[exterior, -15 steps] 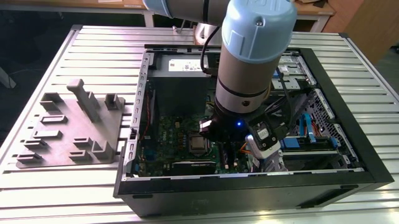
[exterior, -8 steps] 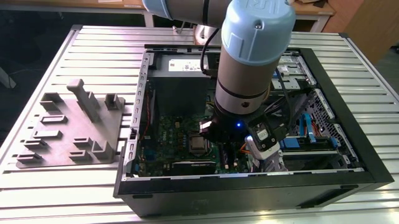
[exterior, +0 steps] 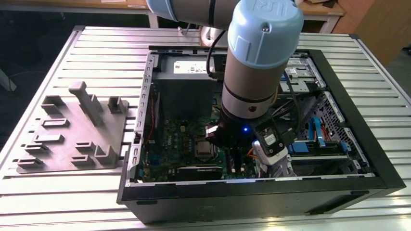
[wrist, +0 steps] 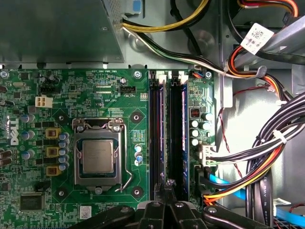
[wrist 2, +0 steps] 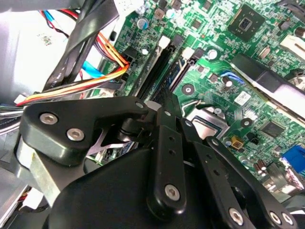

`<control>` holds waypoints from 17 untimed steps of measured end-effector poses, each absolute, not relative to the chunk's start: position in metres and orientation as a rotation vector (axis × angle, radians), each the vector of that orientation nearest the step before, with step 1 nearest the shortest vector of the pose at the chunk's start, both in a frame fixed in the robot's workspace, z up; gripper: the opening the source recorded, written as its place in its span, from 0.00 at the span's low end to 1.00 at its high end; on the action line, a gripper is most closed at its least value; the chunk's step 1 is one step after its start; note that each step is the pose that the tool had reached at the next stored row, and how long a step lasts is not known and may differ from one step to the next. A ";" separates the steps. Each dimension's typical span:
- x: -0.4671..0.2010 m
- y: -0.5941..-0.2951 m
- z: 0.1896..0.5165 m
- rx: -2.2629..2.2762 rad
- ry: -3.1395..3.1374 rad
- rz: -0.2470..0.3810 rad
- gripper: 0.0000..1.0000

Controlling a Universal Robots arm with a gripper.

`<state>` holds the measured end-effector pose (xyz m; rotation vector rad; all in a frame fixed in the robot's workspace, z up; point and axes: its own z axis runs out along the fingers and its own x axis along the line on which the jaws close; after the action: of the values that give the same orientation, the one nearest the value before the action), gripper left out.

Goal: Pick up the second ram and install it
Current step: 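Press down the second ram until it locks into place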

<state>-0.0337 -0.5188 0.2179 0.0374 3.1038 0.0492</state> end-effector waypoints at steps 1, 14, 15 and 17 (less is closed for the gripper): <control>-0.034 -0.519 0.217 0.037 3.104 0.050 0.10; -0.034 -0.519 0.230 0.038 3.104 0.059 0.10; -0.034 -0.519 0.234 0.038 3.104 0.060 0.10; -0.034 -0.519 0.242 0.038 3.104 0.060 0.10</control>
<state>-0.0337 -0.5189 0.2421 0.0376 3.1037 0.0596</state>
